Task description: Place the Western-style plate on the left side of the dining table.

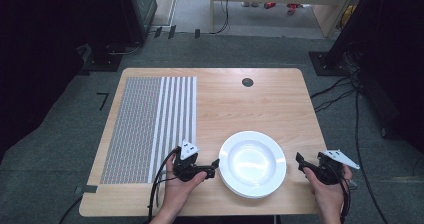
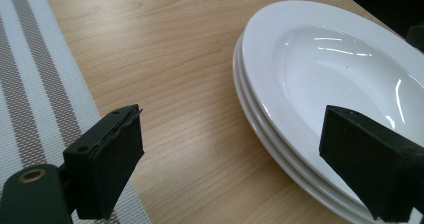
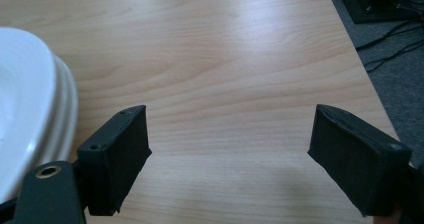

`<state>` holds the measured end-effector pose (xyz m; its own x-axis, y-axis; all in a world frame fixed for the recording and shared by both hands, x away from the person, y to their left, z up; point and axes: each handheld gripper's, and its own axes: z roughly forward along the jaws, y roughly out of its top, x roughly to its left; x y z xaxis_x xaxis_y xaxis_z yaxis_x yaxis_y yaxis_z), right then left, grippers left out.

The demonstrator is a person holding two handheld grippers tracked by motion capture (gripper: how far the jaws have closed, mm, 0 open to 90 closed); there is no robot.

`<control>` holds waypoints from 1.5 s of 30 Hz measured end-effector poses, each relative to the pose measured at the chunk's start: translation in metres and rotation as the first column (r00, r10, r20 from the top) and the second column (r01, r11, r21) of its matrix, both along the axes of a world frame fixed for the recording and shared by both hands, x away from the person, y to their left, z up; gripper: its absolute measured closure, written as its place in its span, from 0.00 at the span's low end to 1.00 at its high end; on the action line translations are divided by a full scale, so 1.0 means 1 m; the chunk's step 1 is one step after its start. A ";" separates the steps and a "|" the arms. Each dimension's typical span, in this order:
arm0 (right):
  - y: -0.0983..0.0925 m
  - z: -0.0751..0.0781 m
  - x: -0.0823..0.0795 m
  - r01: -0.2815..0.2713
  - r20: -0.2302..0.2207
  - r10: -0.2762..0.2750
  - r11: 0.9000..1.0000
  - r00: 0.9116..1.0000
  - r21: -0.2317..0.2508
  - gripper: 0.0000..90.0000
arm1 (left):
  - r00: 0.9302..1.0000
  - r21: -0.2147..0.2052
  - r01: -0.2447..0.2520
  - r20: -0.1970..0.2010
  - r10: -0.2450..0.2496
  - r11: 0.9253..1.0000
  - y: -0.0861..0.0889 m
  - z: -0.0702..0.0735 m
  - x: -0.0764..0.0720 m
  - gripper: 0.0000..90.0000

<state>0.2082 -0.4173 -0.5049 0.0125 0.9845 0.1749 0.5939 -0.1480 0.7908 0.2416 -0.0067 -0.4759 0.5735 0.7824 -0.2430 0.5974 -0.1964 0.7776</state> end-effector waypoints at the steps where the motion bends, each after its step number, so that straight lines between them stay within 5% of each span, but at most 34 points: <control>1: 0.000 0.000 0.000 0.000 0.000 0.000 1.000 1.000 0.000 0.18 | 1.000 0.000 0.000 0.000 0.000 1.000 0.000 0.000 0.000 0.12; 14: 0.031 0.013 -0.003 -0.052 0.052 0.048 0.996 0.997 0.076 0.22 | 1.000 -0.008 0.010 -0.018 -0.010 1.000 -0.012 -0.008 -0.002 0.15; 18: 0.040 0.013 -0.003 -0.056 0.056 0.052 0.996 0.997 0.073 0.33 | 1.000 0.002 0.017 -0.013 -0.017 1.000 -0.016 -0.010 -0.004 0.17; 21: 0.046 0.014 -0.004 -0.073 0.067 0.068 0.994 0.995 0.081 0.44 | 1.000 0.018 0.019 0.001 -0.019 1.000 -0.019 -0.011 -0.006 0.28; 29: 0.052 0.013 -0.006 -0.091 0.077 0.080 0.984 0.994 0.152 0.66 | 0.999 -0.022 0.035 -0.014 -0.036 0.999 -0.022 -0.013 -0.007 0.39; 37: 0.046 0.009 -0.006 -0.094 0.062 0.080 0.954 0.995 0.285 0.82 | 0.998 -0.068 0.054 -0.040 -0.057 0.996 -0.023 -0.016 -0.007 0.46; 41: 0.044 0.008 -0.008 -0.109 0.044 0.100 0.922 0.994 0.371 0.89 | 0.996 -0.079 0.068 -0.053 -0.072 0.995 -0.023 -0.017 -0.007 0.48; 45: 0.044 0.008 -0.008 -0.101 0.035 0.095 0.917 0.995 0.387 0.91 | 0.995 -0.093 0.076 -0.064 -0.082 0.993 -0.024 -0.018 -0.007 0.48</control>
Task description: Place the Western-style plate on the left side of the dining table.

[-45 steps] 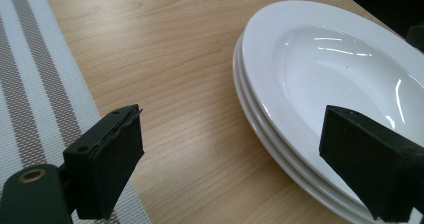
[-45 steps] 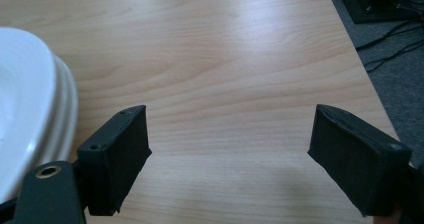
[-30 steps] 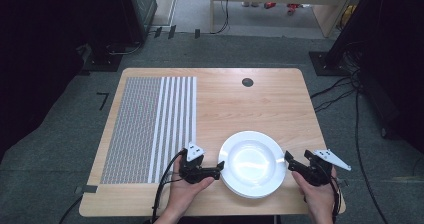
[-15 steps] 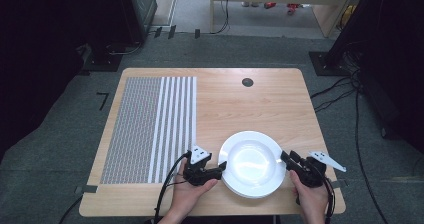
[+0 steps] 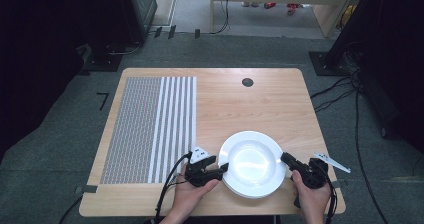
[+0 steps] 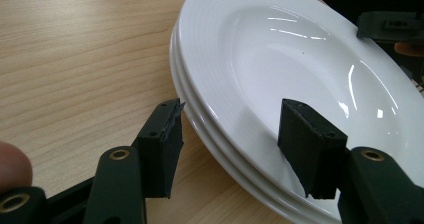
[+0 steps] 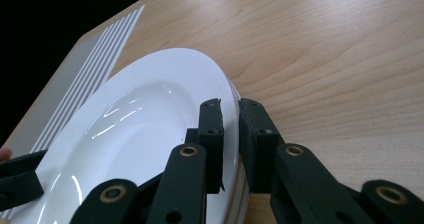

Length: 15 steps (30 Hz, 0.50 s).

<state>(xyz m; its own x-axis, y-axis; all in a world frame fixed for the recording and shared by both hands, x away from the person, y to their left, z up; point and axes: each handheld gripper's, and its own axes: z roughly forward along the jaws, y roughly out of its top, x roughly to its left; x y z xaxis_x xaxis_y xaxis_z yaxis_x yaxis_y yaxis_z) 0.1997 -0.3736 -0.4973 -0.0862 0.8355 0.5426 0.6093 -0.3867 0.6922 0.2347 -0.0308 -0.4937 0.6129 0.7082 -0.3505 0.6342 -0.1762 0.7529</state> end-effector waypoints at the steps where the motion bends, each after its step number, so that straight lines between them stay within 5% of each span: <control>1: -0.002 0.000 -0.001 0.009 -0.008 -0.009 1.000 1.000 0.019 0.93 | 1.000 -0.004 0.010 -0.007 -0.010 1.000 -0.001 0.000 0.000 0.49; 15: -0.011 -0.001 -0.004 0.015 -0.041 -0.008 0.985 0.999 0.170 0.94 | 1.000 -0.002 0.012 -0.011 -0.012 1.000 -0.002 -0.002 -0.001 0.50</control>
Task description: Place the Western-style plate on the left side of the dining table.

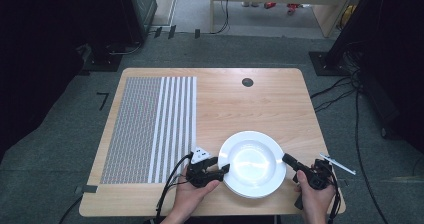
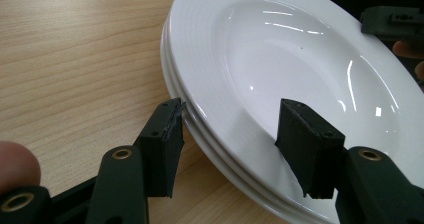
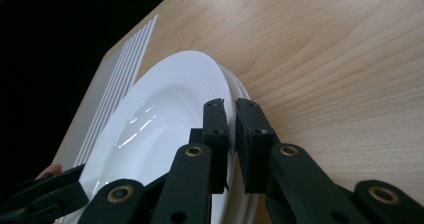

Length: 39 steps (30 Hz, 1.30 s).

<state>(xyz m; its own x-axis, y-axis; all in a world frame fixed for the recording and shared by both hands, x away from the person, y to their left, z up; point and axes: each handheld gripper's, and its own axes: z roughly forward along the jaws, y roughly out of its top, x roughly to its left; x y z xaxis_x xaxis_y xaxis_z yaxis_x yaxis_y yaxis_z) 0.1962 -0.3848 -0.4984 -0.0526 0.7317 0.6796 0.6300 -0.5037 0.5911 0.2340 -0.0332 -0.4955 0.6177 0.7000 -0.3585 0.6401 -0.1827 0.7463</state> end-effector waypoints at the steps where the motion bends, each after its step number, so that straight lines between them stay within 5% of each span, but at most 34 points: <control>1: -0.001 0.000 0.000 -0.002 0.008 0.002 1.000 1.000 0.007 0.94 | 1.000 0.000 -0.002 -0.001 0.002 1.000 0.000 0.000 0.000 0.50; 9: 0.002 0.002 -0.002 -0.003 0.038 0.002 0.999 0.999 0.046 0.93 | 1.000 -0.006 -0.007 -0.006 0.007 1.000 0.000 -0.001 0.001 0.50; 16: 0.006 -0.003 -0.001 0.012 0.072 -0.023 0.989 0.997 0.148 0.94 | 1.000 -0.014 -0.011 -0.012 0.010 1.000 0.001 0.000 0.001 0.52; 26: 0.011 -0.002 -0.001 -0.033 0.203 0.010 0.993 0.979 0.112 0.94 | 0.999 -0.065 -0.031 -0.037 0.029 0.997 0.006 -0.002 0.004 0.57; 39: 0.017 -0.004 0.001 -0.018 0.218 -0.009 0.992 0.976 0.121 0.94 | 0.995 -0.156 -0.050 -0.090 0.036 0.986 0.017 -0.002 0.008 0.69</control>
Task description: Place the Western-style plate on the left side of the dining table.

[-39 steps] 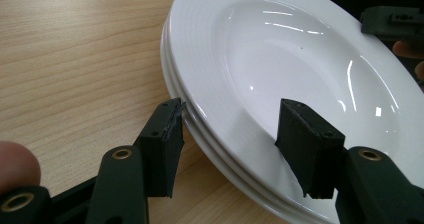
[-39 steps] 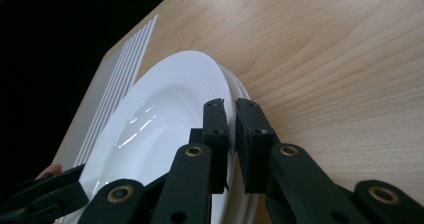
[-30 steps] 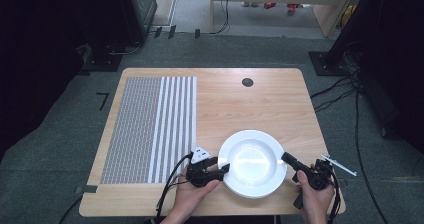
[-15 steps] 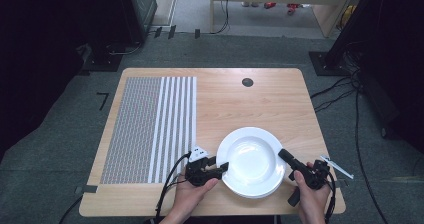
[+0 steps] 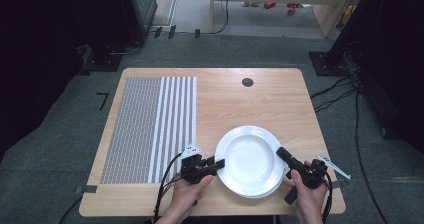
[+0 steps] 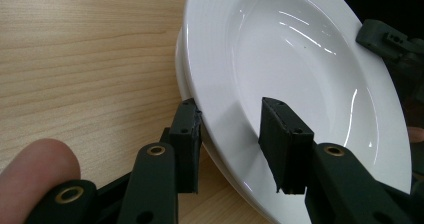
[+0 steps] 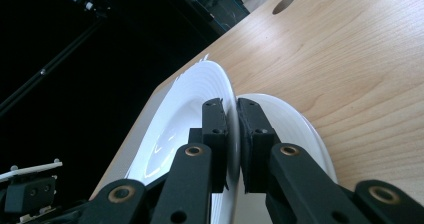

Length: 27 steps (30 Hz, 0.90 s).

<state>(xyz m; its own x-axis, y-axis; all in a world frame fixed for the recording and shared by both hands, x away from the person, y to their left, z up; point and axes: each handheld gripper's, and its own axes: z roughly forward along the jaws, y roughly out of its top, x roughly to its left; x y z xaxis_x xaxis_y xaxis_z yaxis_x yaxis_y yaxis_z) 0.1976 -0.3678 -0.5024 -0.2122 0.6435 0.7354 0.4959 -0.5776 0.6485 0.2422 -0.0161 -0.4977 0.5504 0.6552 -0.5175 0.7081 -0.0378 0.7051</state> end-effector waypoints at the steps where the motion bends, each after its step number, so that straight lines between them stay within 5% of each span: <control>1: 0.001 0.000 0.001 0.004 0.005 -0.004 1.000 1.000 0.002 0.94 | 1.000 -0.005 -0.001 -0.004 0.001 1.000 0.001 0.000 0.000 0.69; 13: 0.002 -0.001 0.001 0.013 -0.002 -0.013 1.000 1.000 -0.008 0.93 | 1.000 -0.027 -0.007 -0.010 0.006 1.000 0.002 0.000 -0.002 0.71; 27: 0.005 0.000 0.003 -0.006 0.004 0.006 0.999 1.000 0.040 0.93 | 1.000 -0.083 -0.014 -0.017 0.012 0.996 0.011 0.009 0.000 0.76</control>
<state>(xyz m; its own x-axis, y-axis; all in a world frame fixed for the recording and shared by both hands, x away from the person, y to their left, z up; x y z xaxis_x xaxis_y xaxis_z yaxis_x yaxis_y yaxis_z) 0.2006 -0.3623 -0.5026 -0.2188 0.6125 0.7595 0.4971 -0.5999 0.6270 0.2424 -0.0047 -0.4883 0.5327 0.6168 -0.5794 0.7199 0.0297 0.6934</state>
